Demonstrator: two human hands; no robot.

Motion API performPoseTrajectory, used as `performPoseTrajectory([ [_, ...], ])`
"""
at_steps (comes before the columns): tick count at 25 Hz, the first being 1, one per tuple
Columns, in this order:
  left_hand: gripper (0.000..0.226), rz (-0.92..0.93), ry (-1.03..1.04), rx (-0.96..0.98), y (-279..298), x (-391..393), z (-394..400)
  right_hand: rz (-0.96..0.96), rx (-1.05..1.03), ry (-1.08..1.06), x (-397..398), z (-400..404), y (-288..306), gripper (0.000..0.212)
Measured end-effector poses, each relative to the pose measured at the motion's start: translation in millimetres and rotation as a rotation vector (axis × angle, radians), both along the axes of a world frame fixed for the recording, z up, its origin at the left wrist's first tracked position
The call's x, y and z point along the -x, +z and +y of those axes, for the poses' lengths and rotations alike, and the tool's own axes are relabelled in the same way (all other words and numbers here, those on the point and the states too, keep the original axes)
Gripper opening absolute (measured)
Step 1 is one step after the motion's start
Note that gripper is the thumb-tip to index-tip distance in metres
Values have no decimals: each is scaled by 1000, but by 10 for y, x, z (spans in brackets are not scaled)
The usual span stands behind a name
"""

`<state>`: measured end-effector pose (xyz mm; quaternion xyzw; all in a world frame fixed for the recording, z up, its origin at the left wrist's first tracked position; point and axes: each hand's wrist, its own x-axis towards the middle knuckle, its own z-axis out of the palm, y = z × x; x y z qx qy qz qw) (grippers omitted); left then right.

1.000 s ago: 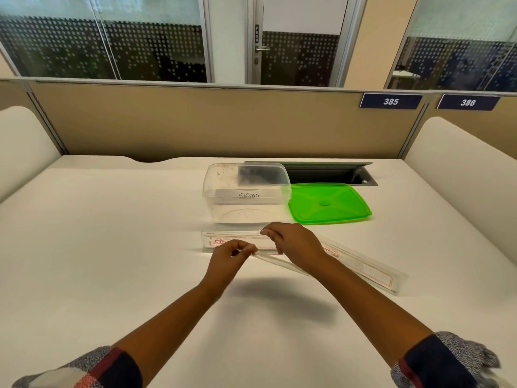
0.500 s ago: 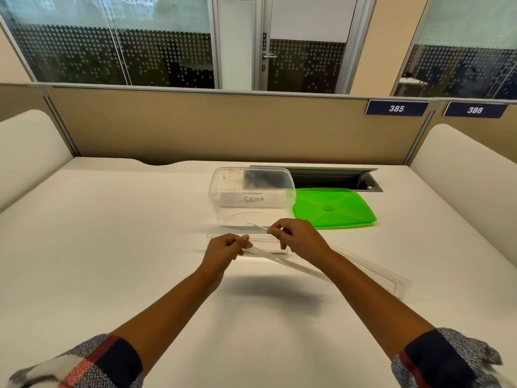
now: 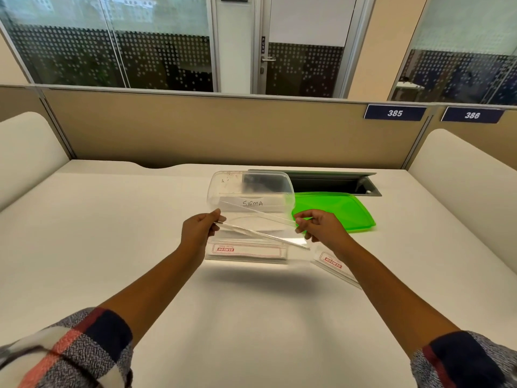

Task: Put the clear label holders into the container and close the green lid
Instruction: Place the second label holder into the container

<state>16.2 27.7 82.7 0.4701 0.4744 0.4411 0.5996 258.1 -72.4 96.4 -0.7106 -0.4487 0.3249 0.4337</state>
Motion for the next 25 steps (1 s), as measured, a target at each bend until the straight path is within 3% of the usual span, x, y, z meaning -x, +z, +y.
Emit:
performPoseTrajectory([
  [6, 23, -21, 149, 94, 129, -115, 290, 415, -168, -223, -55, 137, 48, 8],
  [11, 16, -51, 223, 118, 189, -258, 492, 314, -234, -226, -83, 403, 74, 9],
  [18, 16, -128, 182, 118, 292, -339, 758, 367, -396, -189, -196, 870, 162, 17],
  [25, 13, -73, 155, 95, 233, -394, 907, 358, -340, -338, -263, 1203, -116, 9],
])
